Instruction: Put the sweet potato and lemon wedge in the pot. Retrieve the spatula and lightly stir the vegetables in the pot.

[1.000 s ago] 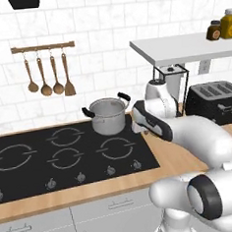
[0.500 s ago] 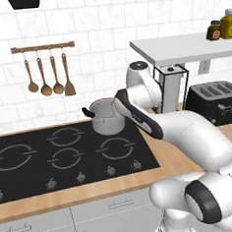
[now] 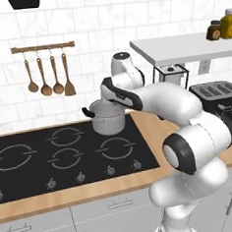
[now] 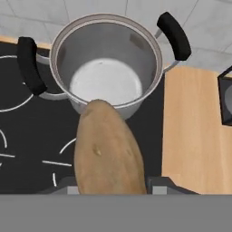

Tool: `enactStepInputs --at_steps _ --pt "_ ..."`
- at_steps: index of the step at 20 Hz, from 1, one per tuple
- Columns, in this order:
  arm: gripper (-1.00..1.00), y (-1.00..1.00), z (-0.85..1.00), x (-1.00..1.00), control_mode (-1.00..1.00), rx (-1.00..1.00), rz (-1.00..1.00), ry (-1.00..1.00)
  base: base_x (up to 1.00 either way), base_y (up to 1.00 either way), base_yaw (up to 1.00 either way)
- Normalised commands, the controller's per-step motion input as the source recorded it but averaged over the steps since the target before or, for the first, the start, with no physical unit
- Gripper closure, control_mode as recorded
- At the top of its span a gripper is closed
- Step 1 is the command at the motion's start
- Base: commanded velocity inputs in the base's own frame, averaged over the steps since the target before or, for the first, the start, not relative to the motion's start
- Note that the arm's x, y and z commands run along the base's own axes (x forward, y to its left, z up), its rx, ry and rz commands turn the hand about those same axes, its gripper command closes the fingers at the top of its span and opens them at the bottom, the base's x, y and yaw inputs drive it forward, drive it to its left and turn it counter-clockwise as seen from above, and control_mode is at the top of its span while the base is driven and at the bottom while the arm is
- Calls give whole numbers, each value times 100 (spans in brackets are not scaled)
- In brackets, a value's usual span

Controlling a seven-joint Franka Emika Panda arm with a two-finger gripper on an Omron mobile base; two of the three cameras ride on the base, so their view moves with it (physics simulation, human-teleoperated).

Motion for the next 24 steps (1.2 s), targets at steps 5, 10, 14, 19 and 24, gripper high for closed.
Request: enactStepInputs --at_steps 5,10,14,19,24 --pt "100 8 -57 87 -100 -1 0 0 0 0 0" --pt "100 5 -40 78 -100 0 0 0 0 0 0" --pt "100 10 -23 62 -100 0 0 0 0 0 0" --pt "100 1 -34 20 -100 0 0 0 0 0 0" --pt "100 0 -39 26 -100 0 0 0 0 0 0"
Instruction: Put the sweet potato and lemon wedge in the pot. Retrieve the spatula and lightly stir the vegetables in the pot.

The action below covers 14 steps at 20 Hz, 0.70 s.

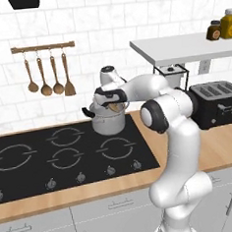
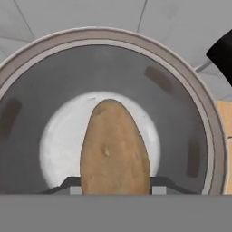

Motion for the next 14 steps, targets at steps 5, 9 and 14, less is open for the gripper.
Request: enactStepInputs --at_steps 5,9,14 --pt "100 0 -31 30 -100 0 0 0 0 0 0" --pt "100 9 -25 30 -100 0 0 0 0 0 0" --pt "-100 29 -31 32 -100 0 0 1 0 0 0"
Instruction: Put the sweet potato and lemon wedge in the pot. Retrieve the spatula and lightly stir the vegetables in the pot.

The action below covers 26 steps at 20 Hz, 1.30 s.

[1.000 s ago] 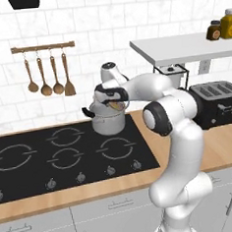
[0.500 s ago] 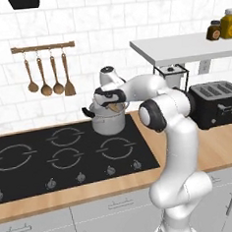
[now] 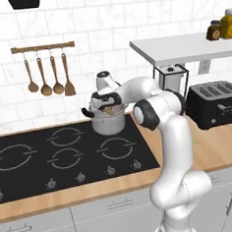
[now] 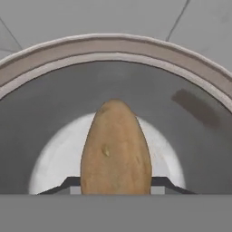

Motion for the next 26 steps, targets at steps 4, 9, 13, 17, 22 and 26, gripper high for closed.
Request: enactStepInputs --at_steps 4,9,13,17,22,26 --pt "-100 8 3 11 -100 0 0 -1 0 0 0" --pt "-100 -16 63 -28 -100 0 0 -5 0 0 0" --pt "-100 -32 98 -56 -100 3 0 -7 0 0 0" --pt "-100 -77 80 -97 -100 9 0 -3 0 0 0" --pt "-100 -100 3 -100 -100 6 0 0 0 0 0" --pt "-100 -100 -3 -100 -100 6 0 0 0 0 0"
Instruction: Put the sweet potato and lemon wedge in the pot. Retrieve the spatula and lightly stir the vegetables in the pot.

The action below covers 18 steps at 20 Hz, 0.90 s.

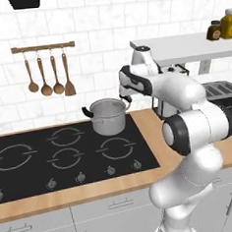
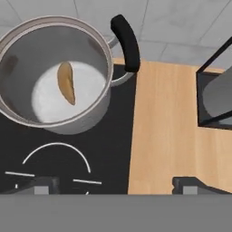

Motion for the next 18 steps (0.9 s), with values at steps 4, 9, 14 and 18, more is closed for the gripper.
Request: enactStepInputs --at_steps 4,9,14,18 --pt "-100 -100 -21 -94 -100 3 0 15 0 0 0" --pt "-100 -100 -43 -67 -100 0 -1 26 0 0 0" --pt "-100 -100 -51 -60 -100 0 0 25 0 0 0" --pt "-100 -100 -57 -72 -100 2 0 17 0 0 0"
